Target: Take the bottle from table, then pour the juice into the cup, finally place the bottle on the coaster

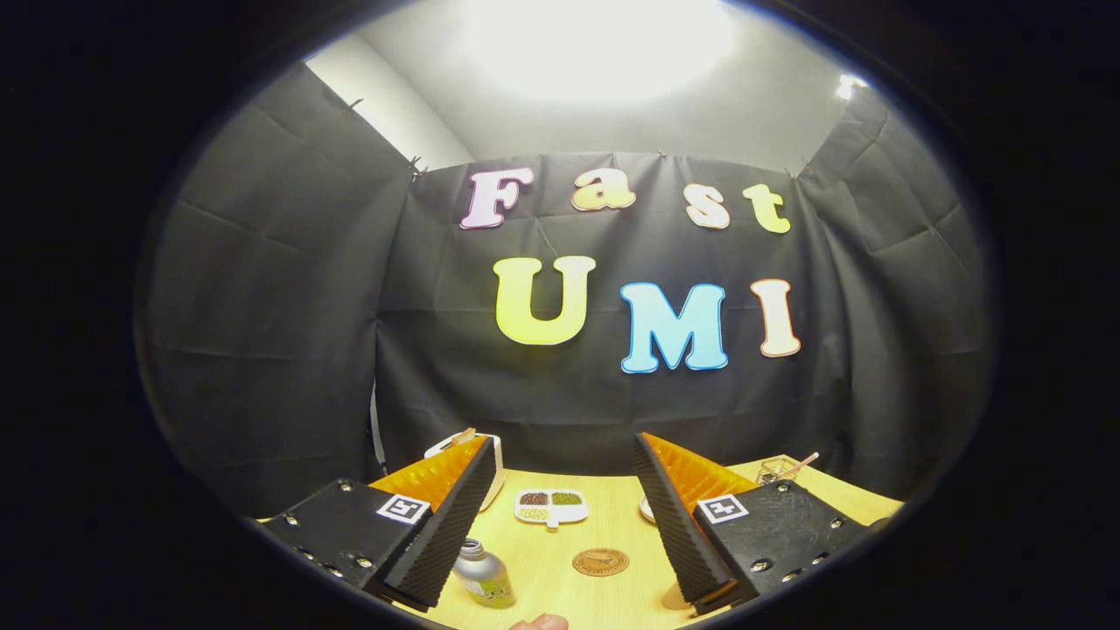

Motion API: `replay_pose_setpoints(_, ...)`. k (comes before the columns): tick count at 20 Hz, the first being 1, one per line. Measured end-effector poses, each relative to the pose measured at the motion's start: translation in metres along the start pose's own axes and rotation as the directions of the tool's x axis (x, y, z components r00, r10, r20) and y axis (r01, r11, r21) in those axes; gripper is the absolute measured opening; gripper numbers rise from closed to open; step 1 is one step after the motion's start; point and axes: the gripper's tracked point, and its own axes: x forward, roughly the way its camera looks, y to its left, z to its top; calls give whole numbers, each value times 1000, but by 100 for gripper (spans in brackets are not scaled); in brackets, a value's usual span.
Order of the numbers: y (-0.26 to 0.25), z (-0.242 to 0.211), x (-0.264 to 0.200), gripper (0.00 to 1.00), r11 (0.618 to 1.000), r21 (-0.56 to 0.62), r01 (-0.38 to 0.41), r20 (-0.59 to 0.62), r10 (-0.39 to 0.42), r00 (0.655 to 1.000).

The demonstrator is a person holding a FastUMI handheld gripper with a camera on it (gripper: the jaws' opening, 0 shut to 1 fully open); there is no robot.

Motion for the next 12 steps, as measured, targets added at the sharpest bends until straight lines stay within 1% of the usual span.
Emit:
replay_pose_setpoints(4,2,-27,3,96,1000,4,23,-11,-23,1000)
replay_pose_setpoints(12,28,-95,7,96,1000,-21,13,-105,-15,994)
